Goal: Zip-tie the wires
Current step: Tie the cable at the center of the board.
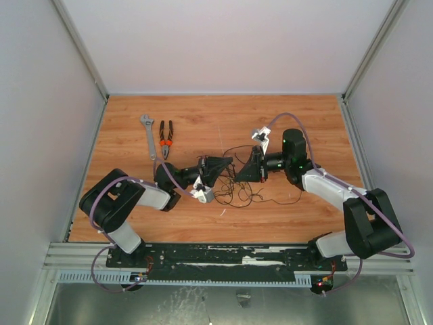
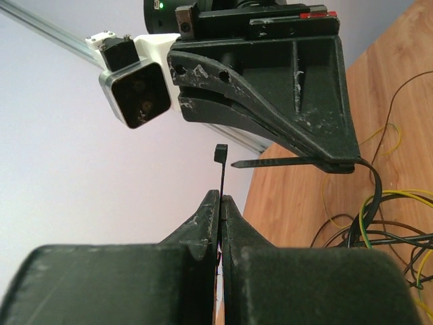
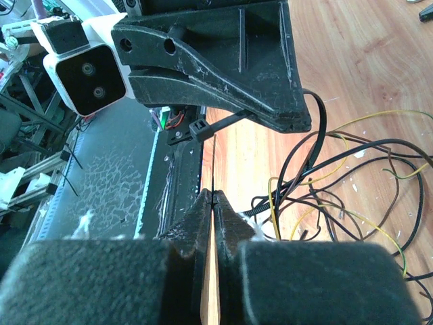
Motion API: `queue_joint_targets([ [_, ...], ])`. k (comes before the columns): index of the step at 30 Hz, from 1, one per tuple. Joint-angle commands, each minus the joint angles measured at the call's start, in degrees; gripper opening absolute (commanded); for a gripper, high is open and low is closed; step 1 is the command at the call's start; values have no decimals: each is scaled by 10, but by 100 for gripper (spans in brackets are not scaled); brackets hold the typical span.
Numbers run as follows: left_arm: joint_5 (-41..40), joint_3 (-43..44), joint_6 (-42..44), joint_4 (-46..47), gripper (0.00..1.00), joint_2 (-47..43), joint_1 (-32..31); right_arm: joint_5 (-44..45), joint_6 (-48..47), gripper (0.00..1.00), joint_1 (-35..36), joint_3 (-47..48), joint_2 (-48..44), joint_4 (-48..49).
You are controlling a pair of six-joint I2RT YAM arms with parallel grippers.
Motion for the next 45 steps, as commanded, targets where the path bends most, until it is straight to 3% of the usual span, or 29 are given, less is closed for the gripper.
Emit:
queue_joint_targets([
  [1, 7, 17, 22, 144, 0, 4, -6, -13, -16, 0, -4, 20, -10, -16],
  [11, 1, 16, 24, 143, 0, 6, -4, -11, -55, 0, -15, 12, -21, -55],
  [45, 1, 17, 17, 149, 0, 8, -5, -14, -70, 0, -5, 23, -13, -24],
])
